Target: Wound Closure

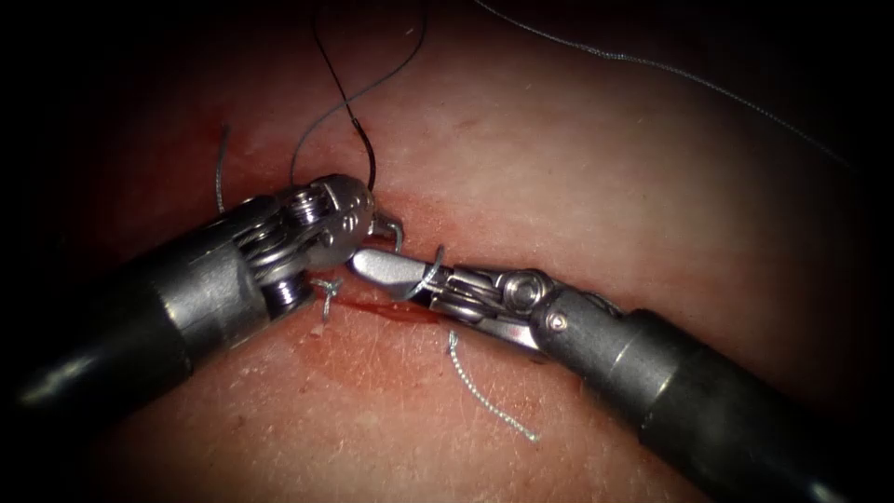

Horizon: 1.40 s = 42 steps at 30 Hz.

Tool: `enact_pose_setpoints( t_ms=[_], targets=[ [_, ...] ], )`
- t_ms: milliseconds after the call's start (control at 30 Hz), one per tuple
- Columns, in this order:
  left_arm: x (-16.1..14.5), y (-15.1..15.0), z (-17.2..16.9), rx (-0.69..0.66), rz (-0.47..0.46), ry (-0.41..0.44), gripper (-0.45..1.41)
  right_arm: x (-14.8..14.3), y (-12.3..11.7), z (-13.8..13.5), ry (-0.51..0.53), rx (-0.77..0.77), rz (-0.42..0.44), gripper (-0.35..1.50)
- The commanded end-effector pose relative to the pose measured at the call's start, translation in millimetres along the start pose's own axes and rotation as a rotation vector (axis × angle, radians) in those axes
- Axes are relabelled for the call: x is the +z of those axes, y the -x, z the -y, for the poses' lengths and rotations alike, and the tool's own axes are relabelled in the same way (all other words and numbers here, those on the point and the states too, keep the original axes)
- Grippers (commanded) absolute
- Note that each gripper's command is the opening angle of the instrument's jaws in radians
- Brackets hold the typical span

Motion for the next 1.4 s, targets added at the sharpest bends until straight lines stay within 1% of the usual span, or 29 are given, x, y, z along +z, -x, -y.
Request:
enact_pose_setpoints(
  t_ms=[33, 67, 133, 167, 200, 233, 333, 367, 400, 467, 500, 567, 600, 633, 667, 833, 933, 1000, 1033, 1100, 1200, 1333, 1400],
  targets=[
    [-0.7, 0.9, -0.9, 0.005, 0.006, 0.006, -0.45, 1.0, -2.1, 1.1, -0.005, 0.01, 0.027, -0.35],
    [-0.5, 1.1, -1.1, 0.014, 0.005, 0.008, -0.45, 1.2, -2.8, 1.5, 0.004, 0.04, 0.063, -0.35],
    [-0.3, 1.4, -1.3, 0.035, 0.003, 0.009, -0.45, 1.3, -3.3, 1.9, 0.029, 0.045, 0.107, -0.35],
    [-0.2, 1.8, -1.3, 0.037, 0.003, 0.009, -0.45, 1.4, -3.8, 2.5, 0.073, 0.045, 0.15, -0.35],
    [0.0, 2.0, -1.2, 0.04, 0.006, 0.002, -0.45, 1.4, -4.3, 3.1, 0.116, 0.039, 0.171, -0.35],
    [0.1, 2.3, -1.0, 0.044, 0.007, -0.002, -0.45, 1.4, -5.0, 3.9, 0.175, 0.04, 0.188, -0.35],
    [0.3, 2.8, -0.6, 0.05, 0.011, -0.01, -0.45, 1.5, -6.8, 5.4, 0.284, 0.059, 0.224, -0.35],
    [0.5, 3.2, -0.4, 0.052, 0.011, -0.011, -0.45, 1.7, -8.0, 6.4, 0.36, 0.063, 0.261, -0.35],
    [0.6, 3.4, -0.3, 0.056, 0.012, -0.013, -0.45, 1.8, -8.4, 6.7, 0.391, 0.068, 0.271, -0.35],
    [0.8, 3.8, -0.3, 0.058, 0.014, -0.019, -0.45, 2.1, -8.8, 7.3, 0.434, 0.081, 0.309, -0.35],
    [1.0, 4.1, -0.3, 0.061, 0.017, -0.025, -0.45, 2.3, -8.6, 7.6, 0.458, 0.097, 0.369, -0.35],
    [1.1, 4.4, -0.3, 0.071, 0.018, -0.027, -0.45, 2.4, -7.9, 7.8, 0.504, 0.114, 0.449, -0.35],
    [1.2, 4.5, -0.4, 0.071, 0.019, -0.03, -0.45, 2.5, -7.6, 7.6, 0.505, 0.118, 0.478, -0.35],
    [1.2, 4.5, -0.4, 0.071, 0.019, -0.03, -0.45, 2.5, -7.5, 7.5, 0.51, 0.118, 0.484, -0.35],
    [1.2, 4.5, -0.6, 0.071, 0.019, -0.03, -0.45, 2.6, -7.2, 7.1, 0.513, 0.118, 0.506, -0.35],
    [1.0, 4.3, -1.0, 0.075, 0.017, -0.034, -0.45, 2.6, -6.4, 6.5, 0.508, 0.117, 0.537, -0.35],
    [1.3, 4.0, -1.6, 0.086, 0.025, -0.036, -0.45, 2.2, -5.2, 5.8, 0.504, 0.105, 0.553, -0.35],
    [1.2, 4.0, -2.0, 0.114, 0.039, -0.052, -0.45, 1.7, -4.5, 5.5, 0.483, 0.075, 0.599, -0.35],
    [1.3, 3.9, -2.2, 0.123, 0.045, -0.062, -0.45, 1.1, -4.1, 5.1, 0.44, 0.043, 0.645, -0.35],
    [1.3, 3.8, -2.3, 0.132, 0.049, -0.065, -0.45, 0.5, -3.6, 4.7, 0.424, 0.042, 0.688, -0.35],
    [1.3, 3.7, -2.3, 0.135, 0.052, -0.065, -0.45, -1.1, -2.1, 3.9, 0.434, 0.018, 0.674, -0.35],
    [1.4, 3.8, -2.2, 0.135, 0.052, -0.064, -0.45, -2.3, -0.2, 3.0, 0.449, 0.002, 0.699, -0.35],
    [1.5, 3.9, -2.2, 0.135, 0.052, -0.064, -0.45, -2.6, 0.2, 2.8, 0.449, -0.001, 0.703, -0.35]
  ],
)
